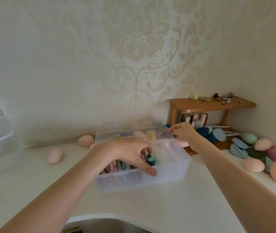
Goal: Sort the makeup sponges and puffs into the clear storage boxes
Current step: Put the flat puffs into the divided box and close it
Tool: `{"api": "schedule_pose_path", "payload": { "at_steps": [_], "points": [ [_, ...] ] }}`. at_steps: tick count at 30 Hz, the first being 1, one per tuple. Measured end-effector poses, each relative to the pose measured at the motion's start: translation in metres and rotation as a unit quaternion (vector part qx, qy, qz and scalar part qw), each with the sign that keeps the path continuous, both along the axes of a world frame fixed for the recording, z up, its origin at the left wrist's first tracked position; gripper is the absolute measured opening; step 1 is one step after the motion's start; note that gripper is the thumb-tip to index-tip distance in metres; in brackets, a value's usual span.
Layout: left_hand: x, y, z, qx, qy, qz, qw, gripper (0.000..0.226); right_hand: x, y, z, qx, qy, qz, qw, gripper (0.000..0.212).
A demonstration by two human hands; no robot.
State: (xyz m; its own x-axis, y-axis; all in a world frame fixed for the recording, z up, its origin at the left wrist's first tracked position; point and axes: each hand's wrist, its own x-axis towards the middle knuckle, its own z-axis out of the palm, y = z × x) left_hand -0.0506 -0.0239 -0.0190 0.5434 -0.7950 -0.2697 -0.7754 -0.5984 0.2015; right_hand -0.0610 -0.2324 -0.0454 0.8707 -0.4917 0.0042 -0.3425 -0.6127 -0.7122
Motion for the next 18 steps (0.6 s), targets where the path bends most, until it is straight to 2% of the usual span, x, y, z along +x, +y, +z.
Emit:
{"api": "schedule_pose_path", "payload": {
  "at_steps": [3,6,9,10,12,14,16,18],
  "points": [
    [0.001,0.000,0.001,-0.003,0.012,0.009,1.000,0.077,-0.003,-0.003,-0.002,0.009,-0.057,-0.081,0.995,0.026],
    [0.001,0.001,0.002,-0.007,0.015,0.010,1.000,0.081,-0.021,-0.004,0.006,-0.085,-0.131,-0.125,0.980,0.023],
    [0.001,0.004,0.006,-0.034,0.059,0.015,0.998,0.074,-0.045,0.006,0.028,-0.130,-0.242,-0.060,0.960,0.004],
    [0.002,0.007,0.009,-0.058,0.083,0.023,0.995,0.067,-0.050,0.012,0.038,-0.131,-0.259,-0.025,0.957,0.005],
    [0.005,0.009,0.011,-0.124,0.095,0.036,0.987,0.051,-0.059,0.024,0.052,-0.153,-0.221,0.043,0.962,0.014],
    [0.008,0.009,0.010,-0.187,0.064,0.050,0.979,0.036,-0.063,0.040,0.055,-0.176,-0.125,0.109,0.970,0.019],
    [0.007,0.006,0.008,-0.217,0.030,0.055,0.974,0.024,-0.063,0.059,0.045,-0.215,-0.038,0.151,0.964,0.015],
    [0.003,0.003,0.006,-0.232,0.024,0.051,0.971,0.018,-0.060,0.074,0.029,-0.273,0.005,0.154,0.950,0.003]
  ]
}}
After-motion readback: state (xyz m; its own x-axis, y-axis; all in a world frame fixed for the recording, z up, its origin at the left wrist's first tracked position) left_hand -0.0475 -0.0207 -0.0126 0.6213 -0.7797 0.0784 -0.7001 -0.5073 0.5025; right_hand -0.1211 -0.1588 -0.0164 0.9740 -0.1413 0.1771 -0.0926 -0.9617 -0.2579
